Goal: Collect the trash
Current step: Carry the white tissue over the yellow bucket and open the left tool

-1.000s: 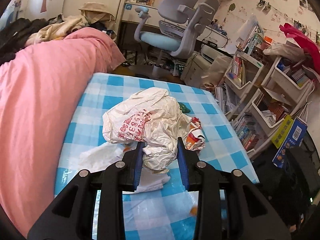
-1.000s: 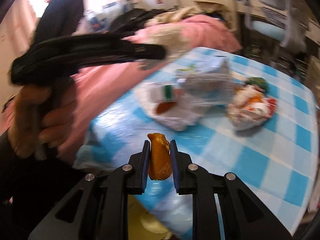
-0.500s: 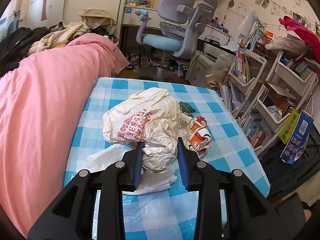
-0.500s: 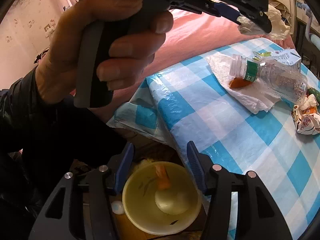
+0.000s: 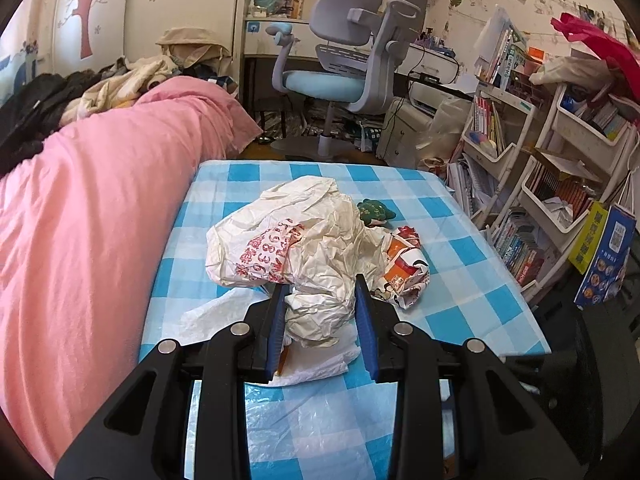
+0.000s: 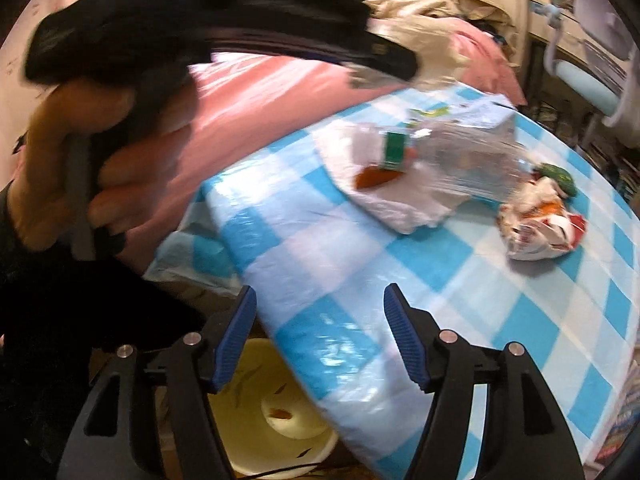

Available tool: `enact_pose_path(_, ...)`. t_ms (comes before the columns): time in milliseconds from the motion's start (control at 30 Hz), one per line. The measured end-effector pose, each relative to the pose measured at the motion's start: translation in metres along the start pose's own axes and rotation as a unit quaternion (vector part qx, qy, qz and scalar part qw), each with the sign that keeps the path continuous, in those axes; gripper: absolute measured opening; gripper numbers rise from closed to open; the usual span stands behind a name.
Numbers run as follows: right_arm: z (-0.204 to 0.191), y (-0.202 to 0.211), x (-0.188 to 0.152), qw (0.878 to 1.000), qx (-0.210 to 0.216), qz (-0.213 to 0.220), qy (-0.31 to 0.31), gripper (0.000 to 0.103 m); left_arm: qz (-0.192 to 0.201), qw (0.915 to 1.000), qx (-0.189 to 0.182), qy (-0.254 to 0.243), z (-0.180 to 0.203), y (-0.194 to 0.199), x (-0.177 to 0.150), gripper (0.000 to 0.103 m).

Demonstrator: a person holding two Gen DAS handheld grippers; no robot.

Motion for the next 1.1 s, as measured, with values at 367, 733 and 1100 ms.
enact_pose_path(367, -0.005, -0.01, -0.009, 0.996, -0.071, -0.042, 0.021, 0.068, 0.016, 0.9993, 0.03, -0.014, -0.009, 0.041, -0.031, 0.031)
enact_pose_path(733, -0.023, 0.011, -0.037, 0.99, -0.128, -0.048, 0.032, 0.073, -0.029, 0.9984, 0.043, -0.024, -0.004, 0.084, -0.108, 0.031)
enact_pose_path(1100, -0.019, 0.013, -0.051, 0.983, -0.169, -0.056, 0.042, 0.075, -0.169, 0.9791, 0.026, -0.11, 0.035, 0.091, -0.202, 0.046)
Point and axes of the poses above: each gripper's, at about its wrist camera, not at the fingertips, and y roughly against the way its jaws point, z to its right, x to its top, the point moved 1 cm from there along -y, roughly the way its jaws point, and after that the axes turned 13 degrees about x, right-handed, at the moved point
